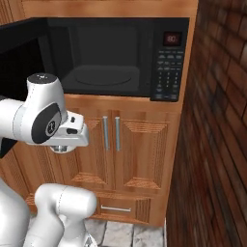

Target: Pick the mug from the counter and place it inside the microwave. Then close the microwave.

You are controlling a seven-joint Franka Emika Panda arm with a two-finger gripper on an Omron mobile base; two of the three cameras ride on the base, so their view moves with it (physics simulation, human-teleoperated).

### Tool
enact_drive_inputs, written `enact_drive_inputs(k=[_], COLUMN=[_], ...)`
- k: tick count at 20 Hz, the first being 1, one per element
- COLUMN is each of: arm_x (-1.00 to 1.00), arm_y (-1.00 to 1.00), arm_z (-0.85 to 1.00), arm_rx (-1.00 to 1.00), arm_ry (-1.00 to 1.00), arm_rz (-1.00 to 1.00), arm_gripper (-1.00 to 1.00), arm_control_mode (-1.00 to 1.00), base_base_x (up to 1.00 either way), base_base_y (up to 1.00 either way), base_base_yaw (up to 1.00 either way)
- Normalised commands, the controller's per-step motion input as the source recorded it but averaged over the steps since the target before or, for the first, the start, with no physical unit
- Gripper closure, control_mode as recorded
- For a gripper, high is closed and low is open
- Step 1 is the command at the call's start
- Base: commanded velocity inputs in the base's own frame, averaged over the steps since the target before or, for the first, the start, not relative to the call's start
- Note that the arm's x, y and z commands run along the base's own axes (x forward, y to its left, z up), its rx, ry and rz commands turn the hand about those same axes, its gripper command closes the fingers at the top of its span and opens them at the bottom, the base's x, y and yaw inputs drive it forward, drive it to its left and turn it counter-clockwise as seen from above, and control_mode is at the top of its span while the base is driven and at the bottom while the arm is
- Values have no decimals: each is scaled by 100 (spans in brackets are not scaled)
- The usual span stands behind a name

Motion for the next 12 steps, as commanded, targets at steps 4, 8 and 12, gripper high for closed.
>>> enact_drive_inputs(k=[4, 8, 12], arm_x=[0, 0, 0], arm_y=[0, 0, 0], arm_z=[0, 0, 0], arm_rx=[0, 0, 0], arm_ry=[0, 0, 0], arm_rz=[0, 0, 0], arm_gripper=[100, 100, 100], arm_control_mode=[100, 100, 100], base_base_x=[34, 42, 0], base_base_y=[-5, -4, 0], base_base_yaw=[0, 1, 0])
